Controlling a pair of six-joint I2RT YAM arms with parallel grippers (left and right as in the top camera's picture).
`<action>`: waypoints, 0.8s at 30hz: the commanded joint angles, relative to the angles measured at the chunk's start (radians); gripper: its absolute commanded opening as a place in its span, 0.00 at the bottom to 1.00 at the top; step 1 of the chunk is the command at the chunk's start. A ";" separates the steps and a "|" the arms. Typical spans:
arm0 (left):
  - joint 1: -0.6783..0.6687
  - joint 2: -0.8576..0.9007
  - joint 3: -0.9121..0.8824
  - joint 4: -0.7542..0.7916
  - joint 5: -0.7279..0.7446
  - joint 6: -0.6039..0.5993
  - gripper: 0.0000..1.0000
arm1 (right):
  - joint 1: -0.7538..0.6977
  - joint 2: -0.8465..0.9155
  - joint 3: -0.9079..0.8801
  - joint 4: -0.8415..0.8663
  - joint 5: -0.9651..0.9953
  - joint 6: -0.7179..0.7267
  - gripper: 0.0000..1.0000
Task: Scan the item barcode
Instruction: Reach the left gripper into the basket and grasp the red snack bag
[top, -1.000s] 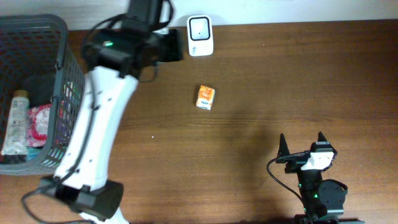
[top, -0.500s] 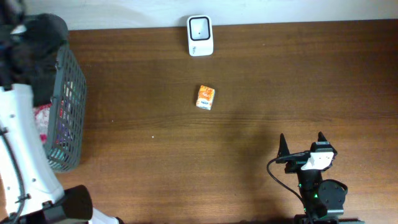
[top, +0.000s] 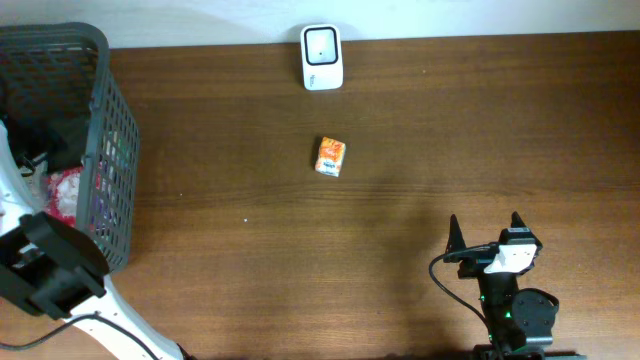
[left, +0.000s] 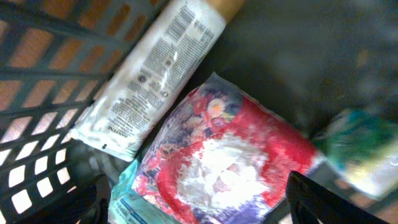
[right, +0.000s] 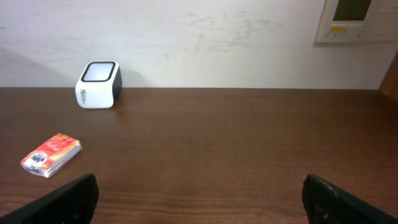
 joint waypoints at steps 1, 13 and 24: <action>0.005 0.055 -0.018 -0.011 -0.045 0.049 0.87 | 0.008 -0.006 -0.009 -0.001 0.012 0.001 0.99; 0.145 0.093 -0.132 0.008 0.209 0.197 0.86 | 0.008 -0.006 -0.009 -0.001 0.012 0.001 0.98; 0.146 0.093 -0.369 0.150 0.316 0.286 0.08 | 0.008 -0.006 -0.009 -0.001 0.012 0.001 0.99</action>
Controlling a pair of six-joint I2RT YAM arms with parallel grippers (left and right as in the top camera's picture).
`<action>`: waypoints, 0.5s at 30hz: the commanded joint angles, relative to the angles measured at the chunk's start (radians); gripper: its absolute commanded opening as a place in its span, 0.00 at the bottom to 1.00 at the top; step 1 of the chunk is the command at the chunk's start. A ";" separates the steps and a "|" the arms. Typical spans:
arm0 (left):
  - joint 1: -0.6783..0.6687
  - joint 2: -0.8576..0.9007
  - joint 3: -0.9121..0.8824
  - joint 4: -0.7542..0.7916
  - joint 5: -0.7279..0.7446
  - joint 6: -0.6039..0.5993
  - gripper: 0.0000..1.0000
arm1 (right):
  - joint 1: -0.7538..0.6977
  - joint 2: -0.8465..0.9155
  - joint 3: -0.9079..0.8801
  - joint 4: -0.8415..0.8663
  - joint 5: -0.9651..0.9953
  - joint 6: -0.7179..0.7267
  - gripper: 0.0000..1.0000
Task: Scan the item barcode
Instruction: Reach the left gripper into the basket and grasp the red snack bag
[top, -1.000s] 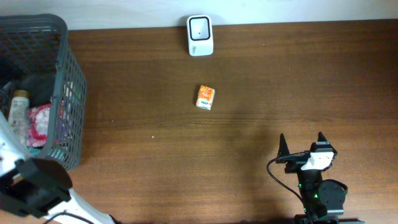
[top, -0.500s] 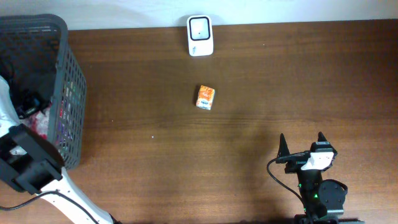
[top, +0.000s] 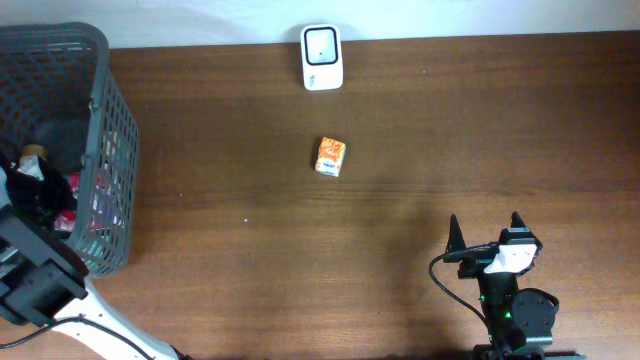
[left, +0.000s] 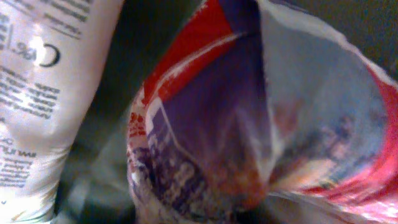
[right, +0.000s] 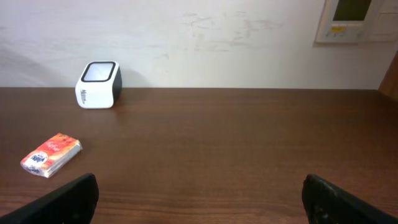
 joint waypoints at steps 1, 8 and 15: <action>-0.002 0.022 0.007 -0.045 0.011 0.021 0.00 | 0.008 -0.006 -0.009 -0.001 0.012 0.001 0.98; -0.002 0.022 0.510 -0.271 0.450 0.009 0.00 | 0.008 -0.006 -0.009 -0.001 0.012 0.001 0.99; -0.002 0.021 1.075 -0.401 0.509 -0.070 0.00 | 0.008 -0.006 -0.009 -0.001 0.012 0.001 0.99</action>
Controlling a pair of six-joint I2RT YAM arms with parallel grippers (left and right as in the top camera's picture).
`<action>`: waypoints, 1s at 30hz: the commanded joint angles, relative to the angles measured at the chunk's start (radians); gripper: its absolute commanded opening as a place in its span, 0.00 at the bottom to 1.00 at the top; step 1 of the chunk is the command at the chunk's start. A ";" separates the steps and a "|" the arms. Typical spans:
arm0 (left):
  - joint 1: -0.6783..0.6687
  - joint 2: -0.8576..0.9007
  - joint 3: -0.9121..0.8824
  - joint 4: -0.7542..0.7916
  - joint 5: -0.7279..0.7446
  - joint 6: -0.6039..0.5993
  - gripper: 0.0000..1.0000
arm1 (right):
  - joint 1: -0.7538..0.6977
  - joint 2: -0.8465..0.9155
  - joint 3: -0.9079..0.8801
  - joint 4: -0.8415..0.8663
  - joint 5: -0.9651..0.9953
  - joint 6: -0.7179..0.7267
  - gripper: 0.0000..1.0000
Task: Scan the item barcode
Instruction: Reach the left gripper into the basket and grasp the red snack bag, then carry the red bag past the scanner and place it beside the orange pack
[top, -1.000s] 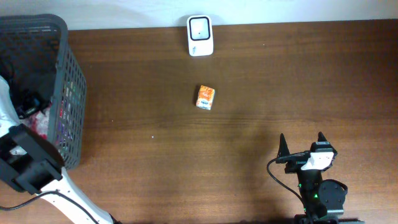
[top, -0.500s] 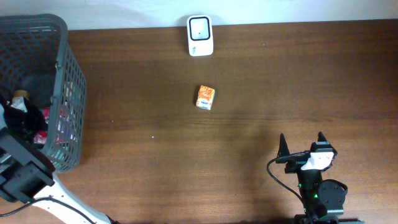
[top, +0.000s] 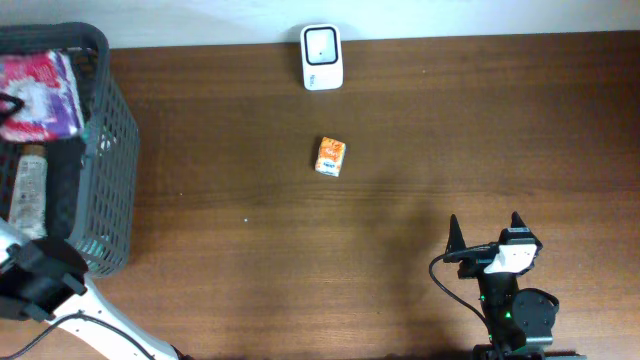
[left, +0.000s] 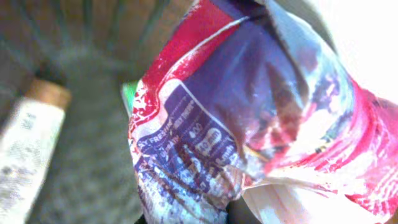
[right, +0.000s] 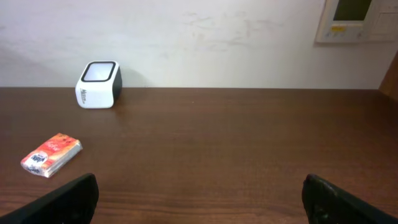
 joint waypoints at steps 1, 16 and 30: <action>-0.001 -0.012 0.210 -0.017 0.044 -0.072 0.00 | 0.008 -0.006 -0.009 -0.001 0.012 0.002 0.99; -0.436 -0.064 0.349 -0.100 0.166 -0.251 0.00 | 0.008 -0.006 -0.009 -0.001 0.012 0.002 0.99; -1.001 -0.064 -0.291 0.015 -0.790 -0.497 0.00 | 0.008 -0.006 -0.009 -0.001 0.012 0.002 0.99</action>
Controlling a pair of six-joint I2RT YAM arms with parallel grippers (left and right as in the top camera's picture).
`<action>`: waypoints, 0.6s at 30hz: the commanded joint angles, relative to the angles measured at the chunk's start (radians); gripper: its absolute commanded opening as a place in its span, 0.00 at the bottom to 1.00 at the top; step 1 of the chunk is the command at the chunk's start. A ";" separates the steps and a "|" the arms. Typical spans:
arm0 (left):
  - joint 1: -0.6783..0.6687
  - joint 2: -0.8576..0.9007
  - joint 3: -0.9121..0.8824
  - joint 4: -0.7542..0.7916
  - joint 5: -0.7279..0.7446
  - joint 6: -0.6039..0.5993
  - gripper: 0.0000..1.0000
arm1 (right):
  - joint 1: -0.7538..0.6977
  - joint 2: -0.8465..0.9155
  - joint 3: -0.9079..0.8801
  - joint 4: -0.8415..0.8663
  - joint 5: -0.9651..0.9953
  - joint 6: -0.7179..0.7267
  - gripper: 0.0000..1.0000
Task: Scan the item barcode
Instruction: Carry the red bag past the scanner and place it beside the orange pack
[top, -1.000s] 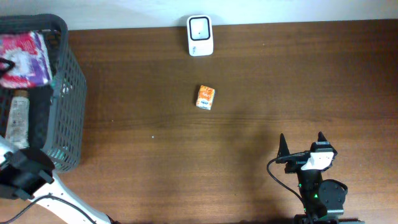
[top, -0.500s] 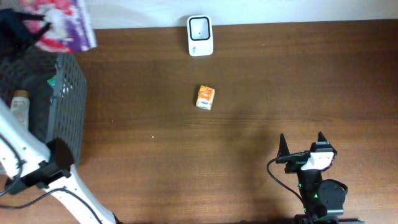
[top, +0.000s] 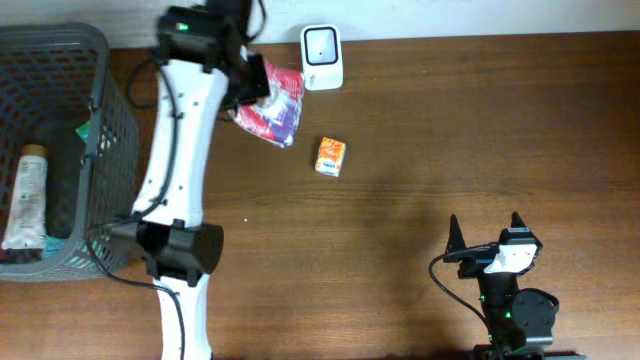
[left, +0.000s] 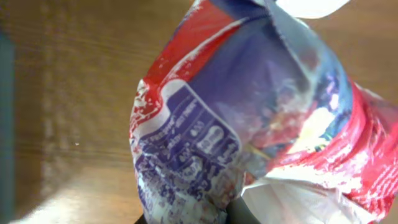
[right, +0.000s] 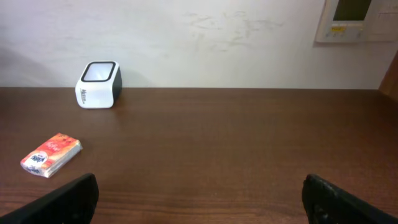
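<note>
My left gripper (top: 252, 88) is shut on a red, white and purple plastic packet (top: 272, 104), held above the table just left of the white barcode scanner (top: 321, 57) at the back edge. In the left wrist view the packet (left: 249, 118) fills the frame and hides the fingers. My right gripper (top: 485, 232) rests open near the front right, its fingers (right: 62, 199) wide apart over bare wood. The scanner (right: 99, 84) also shows in the right wrist view.
A small orange packet (top: 330, 157) lies on the table mid-way, right of the held packet. A grey mesh basket (top: 100, 130) stands at the far left with a white tube (top: 25, 205) inside. The wall runs along the table's back edge.
My left arm has carried the packet from above the basket at the far left over to the table beside the scanner. The right arm has not moved.
My left gripper was open inside the basket above the red and purple packet. Then it was shut on the packet down in the basket. Then it held it above the basket's back corner, and now beside the scanner. The right arm stayed still throughout.
</note>
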 joint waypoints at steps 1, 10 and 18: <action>-0.023 -0.017 -0.195 0.098 -0.118 -0.017 0.00 | 0.008 -0.006 -0.009 0.000 0.012 0.002 0.98; -0.030 -0.016 -0.721 0.504 0.042 -0.092 0.00 | 0.008 -0.006 -0.009 0.000 0.012 0.002 0.99; -0.131 -0.015 -0.767 0.583 0.124 -0.244 0.00 | 0.008 -0.006 -0.009 0.000 0.012 0.002 0.99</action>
